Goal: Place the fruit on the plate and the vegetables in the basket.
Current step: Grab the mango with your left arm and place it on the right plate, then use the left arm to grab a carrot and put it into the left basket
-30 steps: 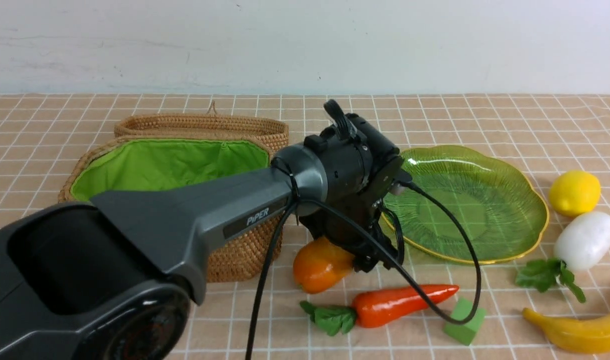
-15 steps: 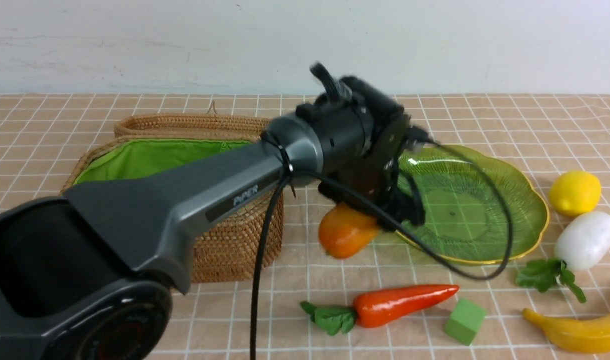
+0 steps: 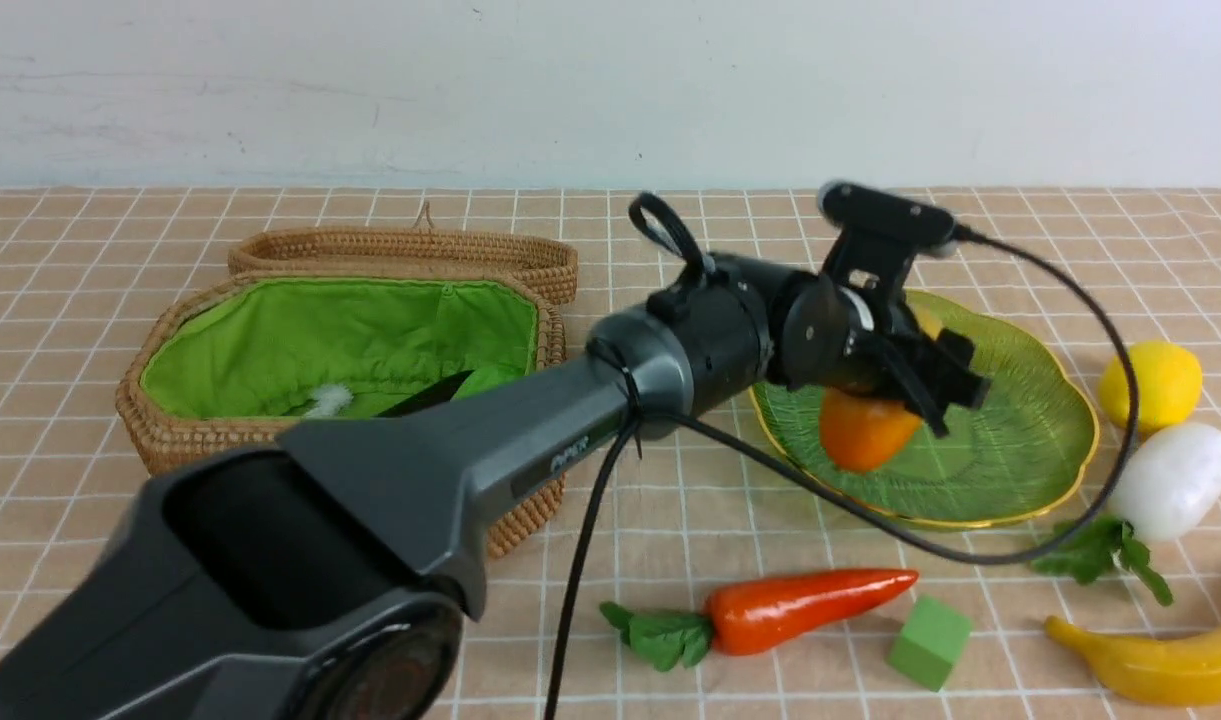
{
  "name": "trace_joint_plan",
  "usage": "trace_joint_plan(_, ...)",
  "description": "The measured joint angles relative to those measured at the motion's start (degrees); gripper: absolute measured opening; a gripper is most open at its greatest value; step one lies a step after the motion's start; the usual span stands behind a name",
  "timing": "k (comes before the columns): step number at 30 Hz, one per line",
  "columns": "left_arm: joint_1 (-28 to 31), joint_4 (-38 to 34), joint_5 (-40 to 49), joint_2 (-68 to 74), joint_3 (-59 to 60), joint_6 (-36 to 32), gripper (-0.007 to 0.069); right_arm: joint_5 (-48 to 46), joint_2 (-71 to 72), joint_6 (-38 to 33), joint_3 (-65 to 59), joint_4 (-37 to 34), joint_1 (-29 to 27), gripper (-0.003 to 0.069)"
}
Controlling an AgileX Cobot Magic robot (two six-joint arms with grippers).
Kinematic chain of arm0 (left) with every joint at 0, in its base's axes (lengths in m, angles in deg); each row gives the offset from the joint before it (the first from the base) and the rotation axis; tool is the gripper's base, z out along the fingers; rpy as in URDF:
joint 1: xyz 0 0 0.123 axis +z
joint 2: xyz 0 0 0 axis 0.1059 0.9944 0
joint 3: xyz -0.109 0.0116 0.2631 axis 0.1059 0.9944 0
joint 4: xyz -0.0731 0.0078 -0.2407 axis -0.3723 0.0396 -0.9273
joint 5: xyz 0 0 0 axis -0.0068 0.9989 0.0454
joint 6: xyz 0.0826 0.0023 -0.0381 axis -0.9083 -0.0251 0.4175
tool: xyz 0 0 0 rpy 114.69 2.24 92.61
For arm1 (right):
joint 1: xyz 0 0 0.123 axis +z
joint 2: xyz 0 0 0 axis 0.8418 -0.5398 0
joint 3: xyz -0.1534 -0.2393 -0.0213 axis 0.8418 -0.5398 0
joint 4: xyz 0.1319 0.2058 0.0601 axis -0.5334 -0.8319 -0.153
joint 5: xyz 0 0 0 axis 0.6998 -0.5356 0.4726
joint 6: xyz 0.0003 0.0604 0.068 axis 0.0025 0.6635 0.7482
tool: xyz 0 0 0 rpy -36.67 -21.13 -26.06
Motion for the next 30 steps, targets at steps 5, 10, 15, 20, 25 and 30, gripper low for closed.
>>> trace_joint_plan(5, 0.00, -0.19, 0.24, 0.92, 0.00, -0.12, 0.0663, -1.13, 0.00, 0.01, 0.00, -1.97, 0.00, 0.0236)
trace_joint_plan(10, 0.00, -0.29, 5.23, -3.78, 0.00, -0.12, 0.0657, -1.52, 0.00, -0.57, 0.00, -2.32, 0.00, 0.0236)
trace_joint_plan(15, 0.00, 0.08, 30.84, -15.50, 0.00, -0.12, 0.0536, -1.75, 0.00, -3.32, 0.00, -2.35, 0.00, 0.0236)
trace_joint_plan(20, 0.00, 1.28, 48.96, -20.52, 0.22, -3.20, 0.0370, -2.06, 0.00, -4.78, 0.00, -2.39, 0.00, 0.0236)
trace_joint_plan(25, -0.28, 2.84, 51.74, -22.40, 6.77, -12.52, 0.0250, -2.06, 0.00, -6.42, 0.00, -3.06, 0.00, 0.0236)
trace_joint_plan(30, -2.50, 5.17, 50.02, -20.58, 14.23, -16.68, 0.0421, -2.41, 0.00, -6.48, 0.00, -3.81, 0.00, 0.0236)
